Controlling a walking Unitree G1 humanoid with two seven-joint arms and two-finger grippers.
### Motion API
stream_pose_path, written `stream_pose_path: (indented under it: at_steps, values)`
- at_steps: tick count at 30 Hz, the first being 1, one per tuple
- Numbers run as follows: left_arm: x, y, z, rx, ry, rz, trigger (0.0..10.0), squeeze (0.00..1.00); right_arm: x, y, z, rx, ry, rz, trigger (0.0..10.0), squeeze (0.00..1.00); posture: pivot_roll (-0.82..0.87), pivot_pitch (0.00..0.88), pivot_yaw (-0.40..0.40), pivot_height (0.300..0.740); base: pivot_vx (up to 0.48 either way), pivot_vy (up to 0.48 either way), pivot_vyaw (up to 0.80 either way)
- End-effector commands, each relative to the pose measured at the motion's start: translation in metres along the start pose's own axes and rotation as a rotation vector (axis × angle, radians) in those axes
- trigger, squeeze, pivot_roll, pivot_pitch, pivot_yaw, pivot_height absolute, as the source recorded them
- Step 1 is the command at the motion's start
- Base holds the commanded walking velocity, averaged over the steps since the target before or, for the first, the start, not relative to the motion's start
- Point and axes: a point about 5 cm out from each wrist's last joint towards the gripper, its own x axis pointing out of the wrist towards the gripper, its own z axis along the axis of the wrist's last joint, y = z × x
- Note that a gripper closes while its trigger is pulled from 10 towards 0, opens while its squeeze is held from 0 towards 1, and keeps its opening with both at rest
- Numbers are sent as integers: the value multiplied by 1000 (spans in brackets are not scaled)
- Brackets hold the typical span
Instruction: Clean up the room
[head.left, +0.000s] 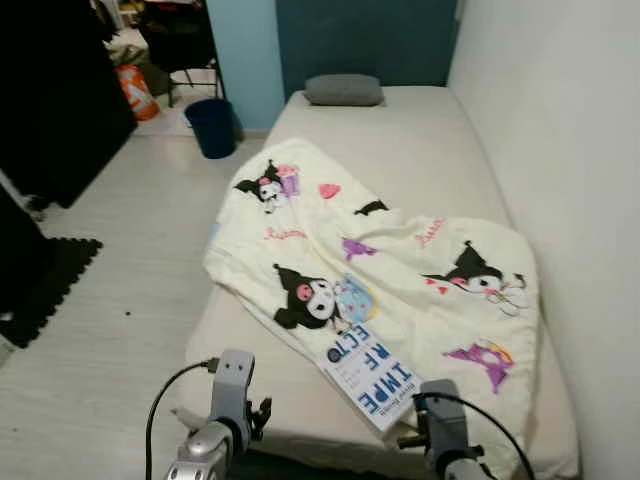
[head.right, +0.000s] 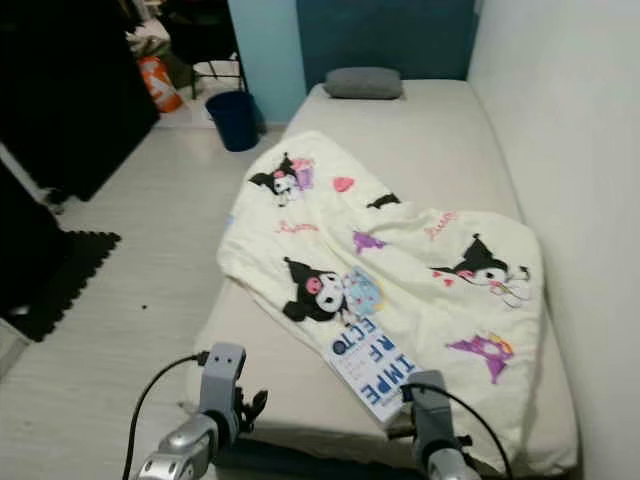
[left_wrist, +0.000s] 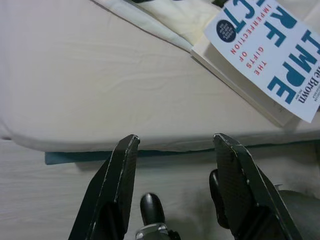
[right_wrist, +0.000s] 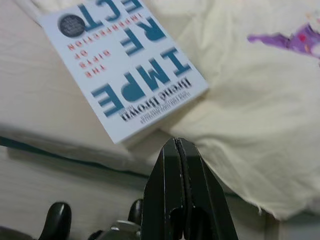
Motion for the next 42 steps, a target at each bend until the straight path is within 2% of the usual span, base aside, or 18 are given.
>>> stream_pose_path:
  at_steps: [1, 15, 25, 30, 42]
  values:
    - [-3, 8, -7, -3, 21, 29, 10000, 0, -1, 12, -5, 20, 22, 29, 10000, 0, 8, 156, 32, 729, 0, 0, 0]
    - [-3, 12, -4, 106, 16, 21, 10000, 0, -1, 13, -6, 30, 23, 23, 10000, 0, 13, 144, 34, 729, 0, 0, 0]
    - [-1, 8, -3, 112, 20, 11, 10000, 0, 1, 7, 1, 36, -6, -32, 10000, 0, 13, 131, 38, 729, 0, 0, 0]
    - [0, 9, 6, 106, -24, 18, 10000, 0, 8, 5, 17, 126, -56, -49, 10000, 0, 12, 128, 36, 729, 0, 0, 0]
    - [1, 15, 14, 97, -53, 47, 10000, 0, 16, 12, 39, 153, -114, -11, 10000, 0, 12, 137, 27, 690, 0, 0, 0]
